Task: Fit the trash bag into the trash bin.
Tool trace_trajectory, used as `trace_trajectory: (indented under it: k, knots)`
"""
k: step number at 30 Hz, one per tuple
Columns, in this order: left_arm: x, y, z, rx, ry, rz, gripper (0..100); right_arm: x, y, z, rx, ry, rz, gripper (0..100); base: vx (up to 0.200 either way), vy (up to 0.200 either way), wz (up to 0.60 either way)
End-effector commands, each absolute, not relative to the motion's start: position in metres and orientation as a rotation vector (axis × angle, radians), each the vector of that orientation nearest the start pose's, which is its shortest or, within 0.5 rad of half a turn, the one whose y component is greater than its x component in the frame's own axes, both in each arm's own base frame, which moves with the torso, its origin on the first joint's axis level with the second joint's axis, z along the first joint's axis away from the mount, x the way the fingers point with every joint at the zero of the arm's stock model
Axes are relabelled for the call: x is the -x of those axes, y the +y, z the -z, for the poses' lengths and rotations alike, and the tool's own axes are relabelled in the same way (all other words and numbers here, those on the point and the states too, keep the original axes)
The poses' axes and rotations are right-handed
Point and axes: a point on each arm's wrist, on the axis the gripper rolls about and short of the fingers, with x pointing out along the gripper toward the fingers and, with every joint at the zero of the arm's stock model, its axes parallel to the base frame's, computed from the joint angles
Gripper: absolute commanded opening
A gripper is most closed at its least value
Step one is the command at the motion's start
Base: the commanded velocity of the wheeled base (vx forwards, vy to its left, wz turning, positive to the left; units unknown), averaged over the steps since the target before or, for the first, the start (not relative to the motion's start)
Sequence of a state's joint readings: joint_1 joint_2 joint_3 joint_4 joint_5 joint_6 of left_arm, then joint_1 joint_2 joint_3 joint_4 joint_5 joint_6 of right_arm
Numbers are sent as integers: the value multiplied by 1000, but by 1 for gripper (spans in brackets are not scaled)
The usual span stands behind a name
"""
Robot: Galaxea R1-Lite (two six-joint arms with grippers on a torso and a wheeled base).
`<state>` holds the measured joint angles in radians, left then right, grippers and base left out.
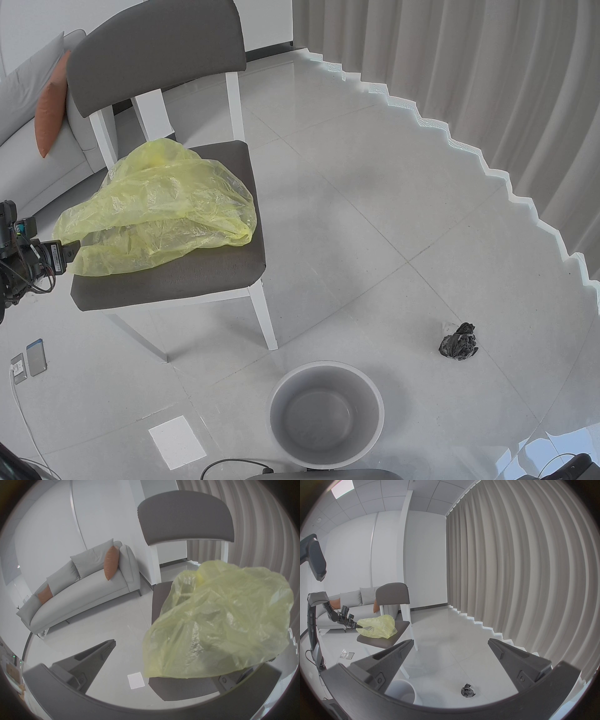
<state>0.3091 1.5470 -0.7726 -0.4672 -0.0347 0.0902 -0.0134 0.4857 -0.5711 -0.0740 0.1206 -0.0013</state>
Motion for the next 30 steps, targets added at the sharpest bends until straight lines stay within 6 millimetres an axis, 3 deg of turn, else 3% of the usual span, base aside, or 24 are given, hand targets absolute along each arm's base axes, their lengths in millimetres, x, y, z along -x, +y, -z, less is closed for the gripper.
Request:
trace_trajectory:
  k: [1,13,23,24,30]
  knots:
    - [-247,84,-210,-36,280,-278,100,-3,3,-247,14,-162,-107,100,0,0,0]
    - [-265,96,-194,72,303,-209,100,-3,3,-247,15,-162,-107,100,0,0,0]
    - [-275,100,-188,62,264,-182,100,-3,3,-247,13,-165,-101,100,0,0,0]
    - [-274,103,-186,65,271,-186,0,-3,3,-247,13,-162,-101,100,0,0,0]
    - [-276,105,-186,70,269,-186,0,-3,3,-251,14,-170,-99,100,0,0,0]
